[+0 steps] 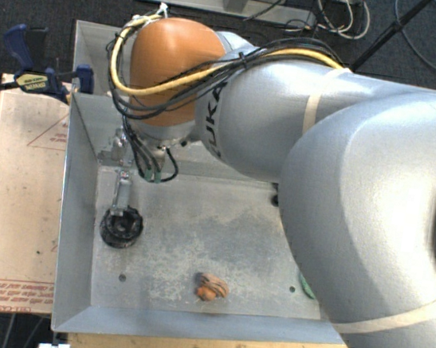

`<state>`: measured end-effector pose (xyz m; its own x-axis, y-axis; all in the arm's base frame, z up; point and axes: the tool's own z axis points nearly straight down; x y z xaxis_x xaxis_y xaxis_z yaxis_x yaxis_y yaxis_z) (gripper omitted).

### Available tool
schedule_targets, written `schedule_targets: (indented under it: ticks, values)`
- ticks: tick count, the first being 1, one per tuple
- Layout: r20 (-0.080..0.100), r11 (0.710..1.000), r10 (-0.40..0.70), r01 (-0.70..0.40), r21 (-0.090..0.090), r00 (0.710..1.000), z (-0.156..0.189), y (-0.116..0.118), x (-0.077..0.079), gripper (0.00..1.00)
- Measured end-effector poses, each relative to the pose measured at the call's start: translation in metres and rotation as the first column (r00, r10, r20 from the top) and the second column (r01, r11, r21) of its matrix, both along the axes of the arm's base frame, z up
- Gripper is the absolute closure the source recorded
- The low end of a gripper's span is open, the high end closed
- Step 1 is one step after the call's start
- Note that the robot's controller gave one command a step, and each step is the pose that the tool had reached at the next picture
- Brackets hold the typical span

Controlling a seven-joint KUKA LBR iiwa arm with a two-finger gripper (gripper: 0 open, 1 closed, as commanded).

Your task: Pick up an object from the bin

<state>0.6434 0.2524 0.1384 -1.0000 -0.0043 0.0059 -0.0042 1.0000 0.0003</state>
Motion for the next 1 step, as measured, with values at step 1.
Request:
schedule_targets:
  ticks: [1]
  values:
    - [0.007,1.000,-0.003,0.003,0.002,1.000,0.0057,-0.0008,0.0022,0.00]
